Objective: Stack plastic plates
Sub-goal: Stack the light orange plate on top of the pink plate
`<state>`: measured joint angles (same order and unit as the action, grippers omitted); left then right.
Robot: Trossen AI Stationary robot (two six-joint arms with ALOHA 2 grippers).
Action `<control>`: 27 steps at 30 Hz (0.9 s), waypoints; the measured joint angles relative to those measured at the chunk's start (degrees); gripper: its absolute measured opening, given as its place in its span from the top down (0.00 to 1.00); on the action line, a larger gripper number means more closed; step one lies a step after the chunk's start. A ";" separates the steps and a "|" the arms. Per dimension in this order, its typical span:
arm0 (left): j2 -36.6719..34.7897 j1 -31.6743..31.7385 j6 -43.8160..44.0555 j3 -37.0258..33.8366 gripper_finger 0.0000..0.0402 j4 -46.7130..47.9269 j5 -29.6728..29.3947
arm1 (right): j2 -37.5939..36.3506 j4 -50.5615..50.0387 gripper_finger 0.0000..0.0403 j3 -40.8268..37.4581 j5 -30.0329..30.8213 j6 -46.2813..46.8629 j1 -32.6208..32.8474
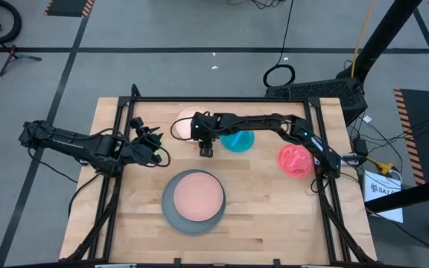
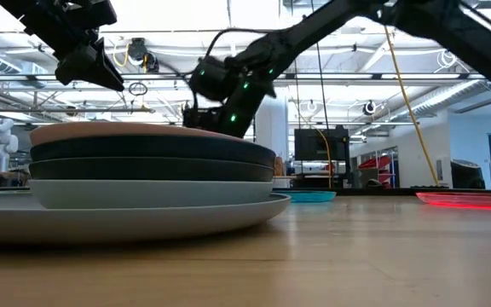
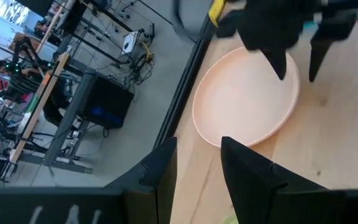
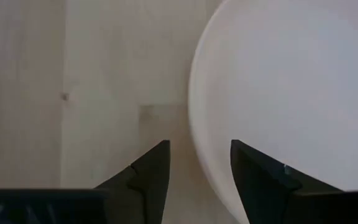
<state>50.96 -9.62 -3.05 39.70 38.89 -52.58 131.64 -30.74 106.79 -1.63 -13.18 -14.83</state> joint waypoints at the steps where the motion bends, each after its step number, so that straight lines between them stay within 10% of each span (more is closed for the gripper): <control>1: 0.00 -0.01 0.00 0.00 0.67 0.00 0.00 | 0.85 -0.53 0.60 0.65 0.01 -0.09 -0.01; 9: 0.00 -0.03 0.04 0.00 0.67 -0.02 0.00 | 3.10 -0.39 0.66 1.65 -0.20 -1.12 -0.61; 19: 0.00 -0.03 0.09 0.00 0.67 -0.05 0.00 | 2.27 -0.86 0.97 1.61 0.67 -4.02 -0.38; 27: 0.02 -0.03 0.52 0.00 0.67 -0.13 0.00 | -3.90 -5.39 0.98 1.57 9.08 -6.26 2.83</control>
<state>50.98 -9.65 -2.53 39.70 38.76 -52.58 127.74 -36.13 108.36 7.45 -19.44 -12.00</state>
